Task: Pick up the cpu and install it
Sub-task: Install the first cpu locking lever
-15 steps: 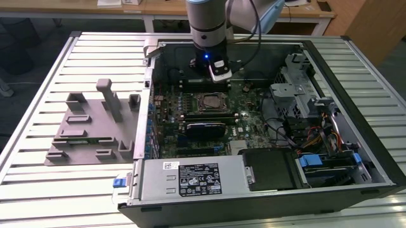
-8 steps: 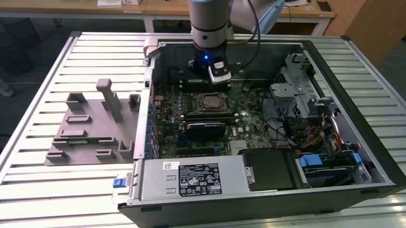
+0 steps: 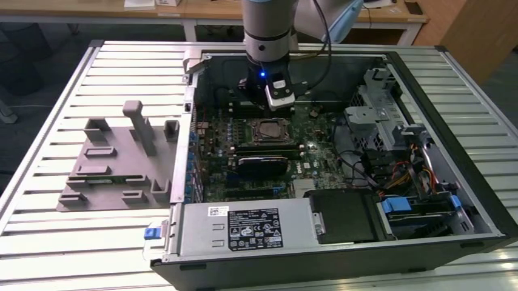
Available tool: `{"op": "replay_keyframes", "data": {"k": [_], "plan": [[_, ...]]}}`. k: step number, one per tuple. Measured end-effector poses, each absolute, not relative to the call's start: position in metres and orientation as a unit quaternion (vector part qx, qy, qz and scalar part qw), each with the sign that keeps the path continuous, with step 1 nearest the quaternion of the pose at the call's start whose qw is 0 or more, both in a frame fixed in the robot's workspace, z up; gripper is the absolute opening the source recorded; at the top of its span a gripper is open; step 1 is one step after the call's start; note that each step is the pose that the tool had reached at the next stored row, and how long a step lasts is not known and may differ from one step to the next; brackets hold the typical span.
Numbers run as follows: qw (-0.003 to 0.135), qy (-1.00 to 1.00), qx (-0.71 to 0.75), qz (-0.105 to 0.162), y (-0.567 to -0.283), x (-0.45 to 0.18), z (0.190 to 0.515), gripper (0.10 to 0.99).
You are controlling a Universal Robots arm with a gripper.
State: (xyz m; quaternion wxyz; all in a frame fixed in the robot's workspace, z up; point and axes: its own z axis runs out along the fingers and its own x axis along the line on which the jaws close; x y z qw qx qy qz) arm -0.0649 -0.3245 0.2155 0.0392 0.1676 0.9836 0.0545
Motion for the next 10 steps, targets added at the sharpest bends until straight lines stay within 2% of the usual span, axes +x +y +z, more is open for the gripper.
{"op": "replay_keyframes", "data": {"k": [4,10], "plan": [[0.04,0.984,0.168,0.052,-0.3245,-0.0649,0.2154,0.106],[0.04,0.985,0.166,0.017,-0.3273,-0.0649,0.2154,0.106]]}}
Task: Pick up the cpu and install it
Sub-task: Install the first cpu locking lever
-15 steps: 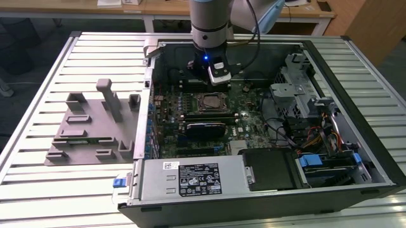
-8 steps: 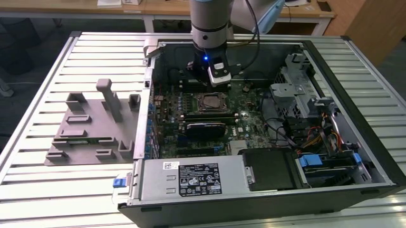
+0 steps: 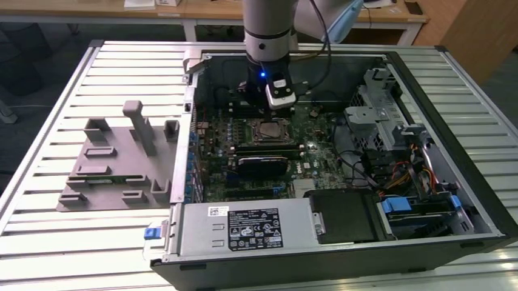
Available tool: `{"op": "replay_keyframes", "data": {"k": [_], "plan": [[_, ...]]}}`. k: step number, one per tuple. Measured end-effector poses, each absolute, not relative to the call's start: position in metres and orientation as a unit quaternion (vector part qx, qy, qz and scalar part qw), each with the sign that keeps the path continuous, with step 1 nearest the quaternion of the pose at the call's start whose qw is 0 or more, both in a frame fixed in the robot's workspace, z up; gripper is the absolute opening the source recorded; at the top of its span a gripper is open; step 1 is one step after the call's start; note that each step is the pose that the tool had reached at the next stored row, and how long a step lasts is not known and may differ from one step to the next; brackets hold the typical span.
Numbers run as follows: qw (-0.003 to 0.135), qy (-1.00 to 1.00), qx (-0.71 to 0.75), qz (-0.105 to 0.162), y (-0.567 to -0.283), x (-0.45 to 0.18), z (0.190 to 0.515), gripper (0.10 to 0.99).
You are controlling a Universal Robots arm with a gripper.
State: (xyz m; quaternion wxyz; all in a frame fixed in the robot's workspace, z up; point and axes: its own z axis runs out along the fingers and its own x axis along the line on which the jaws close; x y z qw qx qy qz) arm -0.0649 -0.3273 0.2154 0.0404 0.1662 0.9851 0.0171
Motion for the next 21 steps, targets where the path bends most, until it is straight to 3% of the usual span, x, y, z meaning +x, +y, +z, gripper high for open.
{"op": "replay_keyframes", "data": {"k": [16,21], "plan": [[0.035,0.987,0.159,0.009,-0.342,-0.056,0.213,0.106],[0.034,0.987,0.159,0.009,-0.342,-0.056,0.226,0.106]]}}
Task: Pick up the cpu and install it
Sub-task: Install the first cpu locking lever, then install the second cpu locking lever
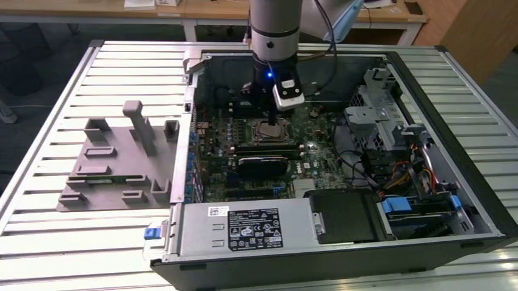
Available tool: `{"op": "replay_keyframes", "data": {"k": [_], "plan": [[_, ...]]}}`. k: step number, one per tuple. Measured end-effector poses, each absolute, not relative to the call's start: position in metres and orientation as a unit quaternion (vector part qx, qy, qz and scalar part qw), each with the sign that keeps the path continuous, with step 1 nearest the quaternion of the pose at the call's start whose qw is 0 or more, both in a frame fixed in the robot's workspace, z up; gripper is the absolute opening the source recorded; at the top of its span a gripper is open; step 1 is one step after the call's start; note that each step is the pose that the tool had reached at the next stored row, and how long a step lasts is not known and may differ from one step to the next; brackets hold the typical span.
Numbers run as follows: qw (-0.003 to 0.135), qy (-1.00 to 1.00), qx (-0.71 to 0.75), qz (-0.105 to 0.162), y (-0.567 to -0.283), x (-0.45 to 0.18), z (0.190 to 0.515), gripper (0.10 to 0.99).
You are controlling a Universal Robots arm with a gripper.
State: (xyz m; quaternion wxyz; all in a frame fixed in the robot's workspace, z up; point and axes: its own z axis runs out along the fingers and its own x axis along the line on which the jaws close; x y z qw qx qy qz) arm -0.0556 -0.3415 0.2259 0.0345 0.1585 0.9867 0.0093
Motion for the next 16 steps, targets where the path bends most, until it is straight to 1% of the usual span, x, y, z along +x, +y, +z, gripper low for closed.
{"op": "replay_keyframes", "data": {"k": [3,16], "plan": [[0.034,0.987,0.159,0.009,-0.3415,-0.0556,0.2335,0.106],[0.034,0.987,0.159,0.009,-0.3415,-0.0556,0.2345,0.106]]}}
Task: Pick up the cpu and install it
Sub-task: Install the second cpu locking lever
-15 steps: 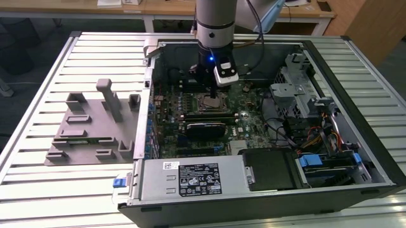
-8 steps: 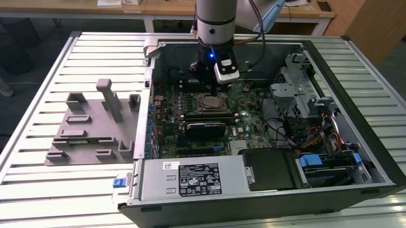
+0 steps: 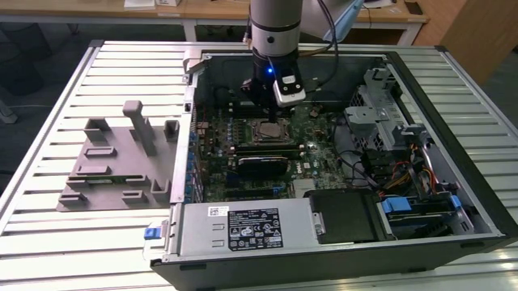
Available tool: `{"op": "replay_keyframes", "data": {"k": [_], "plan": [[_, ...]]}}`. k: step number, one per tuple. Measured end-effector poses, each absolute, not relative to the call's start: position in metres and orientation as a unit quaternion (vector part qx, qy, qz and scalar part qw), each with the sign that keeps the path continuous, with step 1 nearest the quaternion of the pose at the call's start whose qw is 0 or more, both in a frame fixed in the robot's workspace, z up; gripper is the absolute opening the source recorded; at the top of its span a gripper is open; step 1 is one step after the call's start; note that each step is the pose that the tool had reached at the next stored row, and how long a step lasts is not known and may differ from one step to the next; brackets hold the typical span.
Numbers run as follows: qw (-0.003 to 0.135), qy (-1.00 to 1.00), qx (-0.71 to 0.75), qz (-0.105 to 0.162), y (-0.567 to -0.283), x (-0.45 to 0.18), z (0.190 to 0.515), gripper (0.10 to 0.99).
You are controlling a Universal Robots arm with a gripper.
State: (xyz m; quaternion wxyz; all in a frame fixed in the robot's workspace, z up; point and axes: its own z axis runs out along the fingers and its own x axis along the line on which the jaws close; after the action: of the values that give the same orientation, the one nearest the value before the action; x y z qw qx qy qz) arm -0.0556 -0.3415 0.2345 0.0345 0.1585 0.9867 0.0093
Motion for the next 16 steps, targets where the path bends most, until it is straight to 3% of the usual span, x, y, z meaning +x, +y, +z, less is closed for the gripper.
{"op": "replay_keyframes", "data": {"k": [16], "plan": [[0.034,0.987,0.159,0.009,-0.3416,-0.0557,0.2373,0.106]]}}
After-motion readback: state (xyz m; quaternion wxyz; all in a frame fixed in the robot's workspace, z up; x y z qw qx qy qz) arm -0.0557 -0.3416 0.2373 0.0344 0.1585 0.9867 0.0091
